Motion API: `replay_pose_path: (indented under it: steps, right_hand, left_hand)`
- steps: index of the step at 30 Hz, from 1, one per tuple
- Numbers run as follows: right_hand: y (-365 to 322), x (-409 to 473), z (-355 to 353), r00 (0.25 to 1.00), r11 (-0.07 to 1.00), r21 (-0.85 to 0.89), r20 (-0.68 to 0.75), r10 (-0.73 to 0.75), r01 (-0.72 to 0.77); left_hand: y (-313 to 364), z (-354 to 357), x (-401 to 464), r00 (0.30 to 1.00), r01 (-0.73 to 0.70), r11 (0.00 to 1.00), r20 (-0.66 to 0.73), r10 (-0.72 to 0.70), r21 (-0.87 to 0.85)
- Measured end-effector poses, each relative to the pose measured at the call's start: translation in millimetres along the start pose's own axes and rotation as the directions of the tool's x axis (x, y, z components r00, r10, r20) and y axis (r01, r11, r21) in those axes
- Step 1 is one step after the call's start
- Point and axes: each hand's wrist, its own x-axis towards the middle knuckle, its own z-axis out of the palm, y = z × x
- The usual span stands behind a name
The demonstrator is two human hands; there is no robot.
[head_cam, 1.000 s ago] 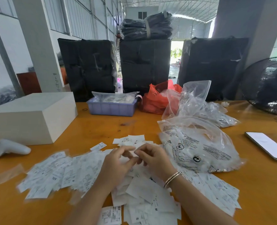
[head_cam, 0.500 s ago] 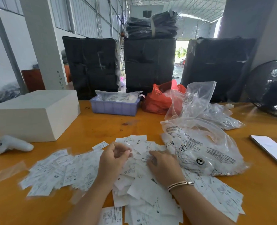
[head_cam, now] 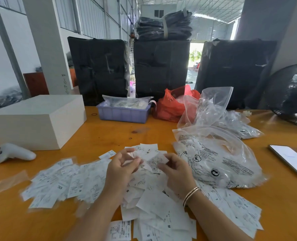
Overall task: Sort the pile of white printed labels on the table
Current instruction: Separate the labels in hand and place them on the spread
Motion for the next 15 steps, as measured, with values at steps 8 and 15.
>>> replay_pose_path:
  steps: [8, 15]
  right_hand:
    - [-6.2, -3.0, 2.6, 0.986, 0.866, 0.48, -0.015, 0.169, -0.141]
    - [-6.6, 0.0, 1.2, 0.983, 0.787, 0.604, -0.032, 0.179, -0.123]
  left_hand:
    - [3.1, 1.8, -0.2, 0.994, 0.057, 0.993, 0.098, -0.047, -0.104]
    - [3.6, 1.3, -1.8, 0.988, 0.096, 0.961, 0.145, -0.06, -0.257]
